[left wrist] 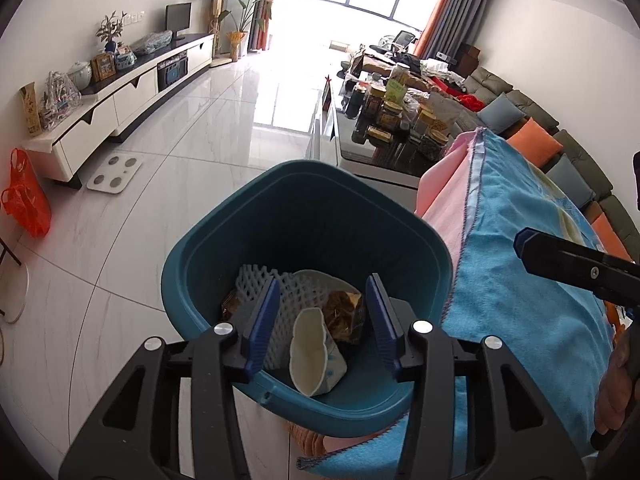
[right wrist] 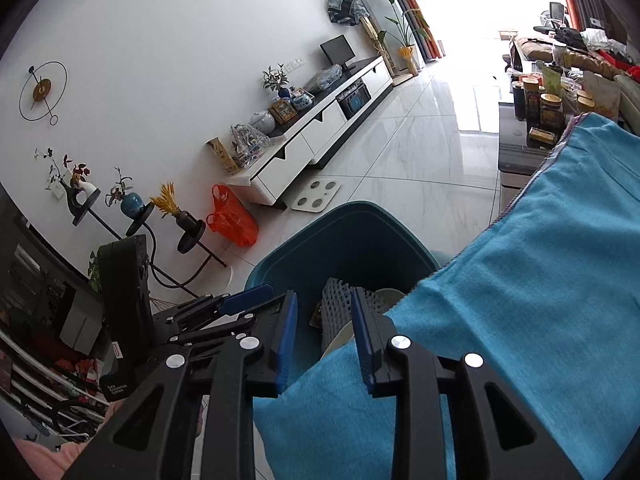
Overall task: Collect trash
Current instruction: 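Move both open tools back over the orange peels on the table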
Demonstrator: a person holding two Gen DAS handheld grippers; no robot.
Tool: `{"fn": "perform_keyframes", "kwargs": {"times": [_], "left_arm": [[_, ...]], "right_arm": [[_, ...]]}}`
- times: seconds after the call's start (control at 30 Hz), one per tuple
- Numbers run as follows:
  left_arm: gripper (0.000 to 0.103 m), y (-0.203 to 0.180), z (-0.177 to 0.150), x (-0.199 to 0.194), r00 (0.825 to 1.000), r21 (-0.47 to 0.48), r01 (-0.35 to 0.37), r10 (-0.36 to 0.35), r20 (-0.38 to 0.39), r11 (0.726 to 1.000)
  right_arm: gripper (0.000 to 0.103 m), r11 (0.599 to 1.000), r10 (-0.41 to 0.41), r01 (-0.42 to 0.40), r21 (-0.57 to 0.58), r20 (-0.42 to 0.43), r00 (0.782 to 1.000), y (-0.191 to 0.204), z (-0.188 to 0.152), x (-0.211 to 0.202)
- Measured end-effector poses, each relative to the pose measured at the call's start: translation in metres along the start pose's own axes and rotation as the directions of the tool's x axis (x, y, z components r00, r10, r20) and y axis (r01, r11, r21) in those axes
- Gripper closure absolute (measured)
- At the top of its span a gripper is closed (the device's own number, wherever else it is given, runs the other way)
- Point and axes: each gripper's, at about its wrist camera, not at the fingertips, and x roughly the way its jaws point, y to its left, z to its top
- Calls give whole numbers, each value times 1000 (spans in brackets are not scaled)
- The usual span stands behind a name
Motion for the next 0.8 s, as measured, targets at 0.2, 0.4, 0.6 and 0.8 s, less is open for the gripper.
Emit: {"fn": "perform_keyframes", "kwargs": {"times": [0.2,0.4,0.6,0.8], "left_arm": [[48,-45,3,-35,991,110,86,-97,95,990],[41,-117,-9,-57,959,260,232,-264,97,937],[41,-196,-31,-55,909,382,391,-416,-19,837],[41,-273,-56,-45,855,464,503,-497,-145,729]], "right_arm": [[69,999,-32,32,6,91,995,-13,-22,-56],[64,988,-149,138,67,197,969,-38,-57,-125],[64,950,-297,259,172,258,919,-72,-98,-188],[64,887,-435,347,305,298,850,-106,-138,-244]]}}
